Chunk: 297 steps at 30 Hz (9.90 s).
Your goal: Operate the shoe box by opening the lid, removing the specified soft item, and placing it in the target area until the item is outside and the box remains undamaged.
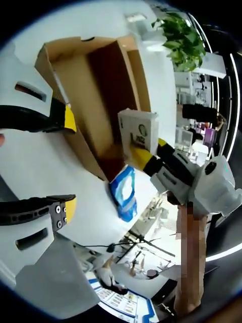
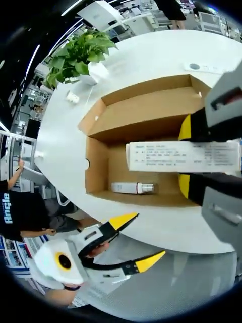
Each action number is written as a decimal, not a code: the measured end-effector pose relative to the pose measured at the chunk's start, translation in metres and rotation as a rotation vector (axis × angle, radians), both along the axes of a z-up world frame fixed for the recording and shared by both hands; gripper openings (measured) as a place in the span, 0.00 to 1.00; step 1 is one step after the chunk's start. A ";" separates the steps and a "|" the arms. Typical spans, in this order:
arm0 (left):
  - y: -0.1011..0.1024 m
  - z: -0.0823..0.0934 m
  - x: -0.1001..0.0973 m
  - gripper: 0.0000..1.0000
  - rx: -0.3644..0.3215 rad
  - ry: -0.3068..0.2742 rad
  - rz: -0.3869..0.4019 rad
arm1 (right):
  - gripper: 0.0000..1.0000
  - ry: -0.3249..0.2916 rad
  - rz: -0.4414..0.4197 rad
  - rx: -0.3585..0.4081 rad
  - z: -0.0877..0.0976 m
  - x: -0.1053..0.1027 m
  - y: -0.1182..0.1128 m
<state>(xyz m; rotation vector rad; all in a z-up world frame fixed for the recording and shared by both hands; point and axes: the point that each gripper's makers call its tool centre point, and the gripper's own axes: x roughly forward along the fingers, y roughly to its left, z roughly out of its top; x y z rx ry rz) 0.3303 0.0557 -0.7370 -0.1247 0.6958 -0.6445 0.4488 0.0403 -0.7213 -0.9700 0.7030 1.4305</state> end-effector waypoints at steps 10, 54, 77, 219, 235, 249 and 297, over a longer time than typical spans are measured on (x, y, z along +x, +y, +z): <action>-0.002 0.001 -0.001 0.49 -0.003 -0.001 -0.012 | 0.17 -0.028 -0.035 -0.023 0.010 0.010 -0.034; -0.004 -0.011 -0.015 0.50 0.048 0.033 -0.028 | 0.17 -0.001 -0.364 -0.109 -0.011 0.009 -0.272; -0.012 -0.018 -0.017 0.50 0.085 0.041 -0.062 | 0.17 0.012 -0.444 -0.137 -0.024 0.010 -0.348; -0.015 -0.021 -0.012 0.51 0.134 0.084 0.066 | 0.24 0.005 -0.205 -0.263 -0.106 0.110 -0.405; -0.010 -0.017 -0.008 0.51 0.118 0.075 0.045 | 0.29 -0.004 -0.322 -0.186 -0.079 0.110 -0.398; -0.003 -0.015 -0.006 0.51 0.085 0.070 0.043 | 0.32 0.016 -0.536 0.040 -0.053 0.115 -0.372; 0.016 0.006 0.000 0.50 0.052 0.005 -0.024 | 0.48 0.228 -0.596 0.591 0.008 0.011 -0.159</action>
